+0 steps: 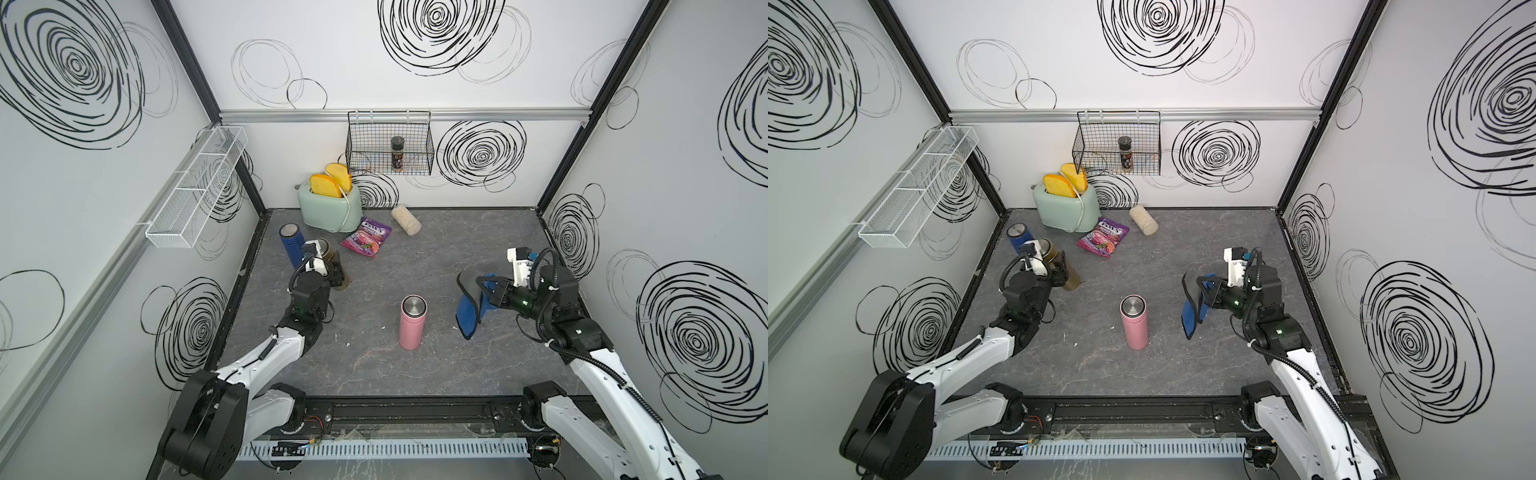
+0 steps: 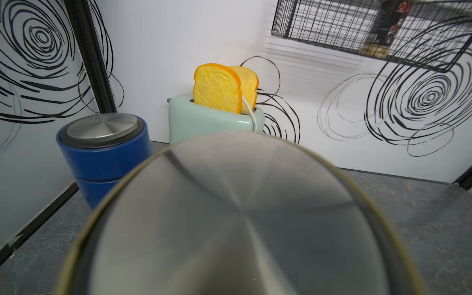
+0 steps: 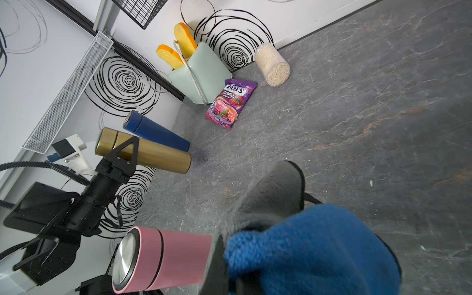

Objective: Wipe the surface of the thermos
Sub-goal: Place the cleaning item at the center of the board.

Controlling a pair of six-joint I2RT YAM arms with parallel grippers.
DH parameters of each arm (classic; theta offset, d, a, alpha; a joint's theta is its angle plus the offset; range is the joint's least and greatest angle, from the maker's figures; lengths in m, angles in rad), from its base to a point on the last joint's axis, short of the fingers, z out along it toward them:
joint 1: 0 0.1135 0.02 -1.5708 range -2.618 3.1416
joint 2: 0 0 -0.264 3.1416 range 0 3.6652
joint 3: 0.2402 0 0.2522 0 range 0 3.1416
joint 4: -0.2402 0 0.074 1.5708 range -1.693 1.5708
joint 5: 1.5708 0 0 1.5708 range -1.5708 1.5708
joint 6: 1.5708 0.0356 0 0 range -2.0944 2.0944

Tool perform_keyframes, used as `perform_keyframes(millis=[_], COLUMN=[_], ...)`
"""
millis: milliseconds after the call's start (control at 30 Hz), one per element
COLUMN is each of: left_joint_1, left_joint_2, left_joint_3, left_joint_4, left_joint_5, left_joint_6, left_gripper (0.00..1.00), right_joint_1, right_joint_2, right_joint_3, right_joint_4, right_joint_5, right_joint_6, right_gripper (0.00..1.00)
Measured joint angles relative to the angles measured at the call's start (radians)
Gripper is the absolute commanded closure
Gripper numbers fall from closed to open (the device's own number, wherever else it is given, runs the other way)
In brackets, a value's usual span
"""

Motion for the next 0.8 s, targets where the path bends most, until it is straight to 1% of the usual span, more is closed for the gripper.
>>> perform_keyframes(millis=[200,433,800], left_joint_1=[0.000,0.003,0.005], left_joint_2=[0.114,0.222,0.301], left_joint_3=[0.040,0.098,0.161], left_joint_4=[0.053,0.075,0.072], left_joint_5=[-0.050,-0.060,-0.077], left_joint_6=[0.012,0.018,0.022], left_gripper=[1.00,1.00,1.00], right_joint_1=[0.000,0.000,0.000], right_joint_2=[0.000,0.000,0.000], right_joint_3=[0.000,0.000,0.001], right_joint_4=[0.001,0.000,-0.015], right_joint_5=[-0.013,-0.013,-0.011], right_joint_6=[0.000,0.000,-0.008], right_gripper=[1.00,1.00,1.00])
